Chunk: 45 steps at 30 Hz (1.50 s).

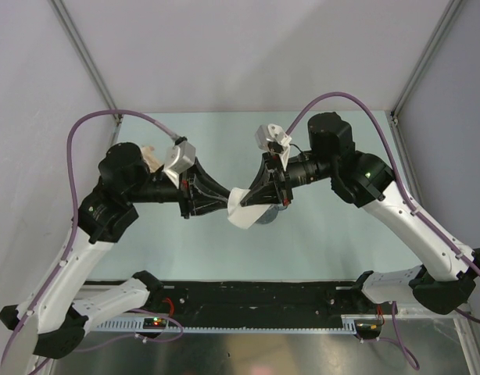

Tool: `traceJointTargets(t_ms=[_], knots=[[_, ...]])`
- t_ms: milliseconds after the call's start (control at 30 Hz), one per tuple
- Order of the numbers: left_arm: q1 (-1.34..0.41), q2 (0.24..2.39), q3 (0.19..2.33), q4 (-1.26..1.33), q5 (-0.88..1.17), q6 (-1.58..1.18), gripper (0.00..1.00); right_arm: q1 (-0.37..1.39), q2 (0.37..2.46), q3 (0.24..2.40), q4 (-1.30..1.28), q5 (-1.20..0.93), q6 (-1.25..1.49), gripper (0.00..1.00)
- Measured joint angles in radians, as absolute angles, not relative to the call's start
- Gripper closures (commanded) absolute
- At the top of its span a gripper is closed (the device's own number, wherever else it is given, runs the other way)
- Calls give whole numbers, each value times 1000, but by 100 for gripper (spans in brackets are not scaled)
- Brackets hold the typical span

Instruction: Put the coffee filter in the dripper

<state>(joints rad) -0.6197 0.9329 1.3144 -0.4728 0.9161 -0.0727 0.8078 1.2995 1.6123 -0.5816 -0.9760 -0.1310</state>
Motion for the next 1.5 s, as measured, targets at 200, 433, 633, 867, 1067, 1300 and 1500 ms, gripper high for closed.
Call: traceJointTargets(t_ms=[200, 433, 633, 867, 1067, 1300, 1500], knots=[[-619, 902, 1292, -473, 913, -72, 83, 807, 1299, 1612, -608, -965, -139, 100], [-619, 910, 1292, -472, 955, -75, 67, 807, 1299, 1612, -617, -955, -143, 100], [-619, 920, 1292, -473, 954, -76, 92, 807, 1299, 1612, -617, -954, -143, 100], [-619, 924, 1292, -473, 936, -69, 100, 807, 1299, 1612, -624, -955, -145, 100], [-621, 921, 1292, -474, 831, -25, 100, 806, 1299, 1612, -615, -951, -139, 95], [-617, 905, 1292, -473, 807, 2, 100, 757, 1301, 1612, -626, -963, -91, 69], [-599, 887, 1292, -455, 807, -19, 100, 655, 1301, 1612, -665, -1002, -61, 67]])
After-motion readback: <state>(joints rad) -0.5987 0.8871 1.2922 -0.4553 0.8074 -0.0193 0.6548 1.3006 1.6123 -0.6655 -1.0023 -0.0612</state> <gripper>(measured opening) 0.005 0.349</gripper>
